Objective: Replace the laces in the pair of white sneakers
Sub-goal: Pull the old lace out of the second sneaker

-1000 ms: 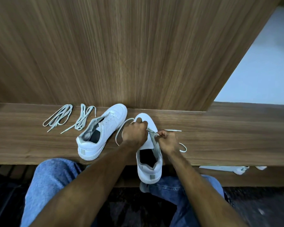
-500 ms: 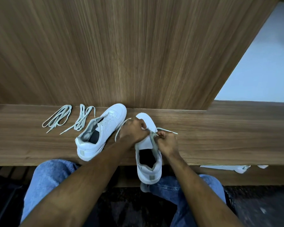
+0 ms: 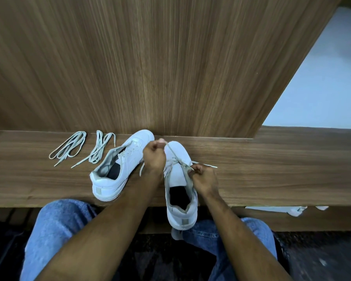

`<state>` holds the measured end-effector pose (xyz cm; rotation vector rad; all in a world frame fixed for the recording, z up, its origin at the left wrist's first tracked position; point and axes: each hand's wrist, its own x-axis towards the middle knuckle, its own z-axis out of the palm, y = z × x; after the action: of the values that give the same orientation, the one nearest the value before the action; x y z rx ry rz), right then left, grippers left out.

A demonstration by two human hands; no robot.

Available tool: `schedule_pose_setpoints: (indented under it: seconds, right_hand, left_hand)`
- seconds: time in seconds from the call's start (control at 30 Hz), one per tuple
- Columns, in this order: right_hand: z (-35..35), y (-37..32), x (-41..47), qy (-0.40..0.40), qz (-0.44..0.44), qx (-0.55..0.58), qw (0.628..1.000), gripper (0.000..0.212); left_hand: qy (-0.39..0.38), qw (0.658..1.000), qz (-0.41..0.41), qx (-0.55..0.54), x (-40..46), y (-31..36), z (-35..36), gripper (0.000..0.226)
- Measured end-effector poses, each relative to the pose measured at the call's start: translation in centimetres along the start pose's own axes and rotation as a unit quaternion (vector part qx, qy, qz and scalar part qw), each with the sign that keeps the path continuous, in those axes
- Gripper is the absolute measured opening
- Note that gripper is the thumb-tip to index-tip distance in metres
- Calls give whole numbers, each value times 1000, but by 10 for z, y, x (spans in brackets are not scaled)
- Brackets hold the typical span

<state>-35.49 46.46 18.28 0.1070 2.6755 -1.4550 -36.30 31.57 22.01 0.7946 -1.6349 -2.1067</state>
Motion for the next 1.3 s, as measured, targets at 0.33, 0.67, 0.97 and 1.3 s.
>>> schedule_pose_setpoints:
  seconds: [0.33, 0.67, 0.97, 1.3]
  right_hand:
    - [-1, -1, -1, -1, -14, -13, 1000, 15]
    - [1, -2, 0, 8, -16, -32, 999, 13]
    - [0, -3, -2, -3, -4, -8, 1000, 12]
    - [-1, -7, -5, 3, 3, -17, 1000, 14]
  left_hand:
    - [-115, 752, 247, 600, -2, -8, -7, 30]
    - [-65, 768, 277, 573, -9, 17, 8, 17]
    - [12, 913, 240, 331, 3, 30, -4, 14]
    - [-124, 597, 285, 739, -17, -2, 10, 37]
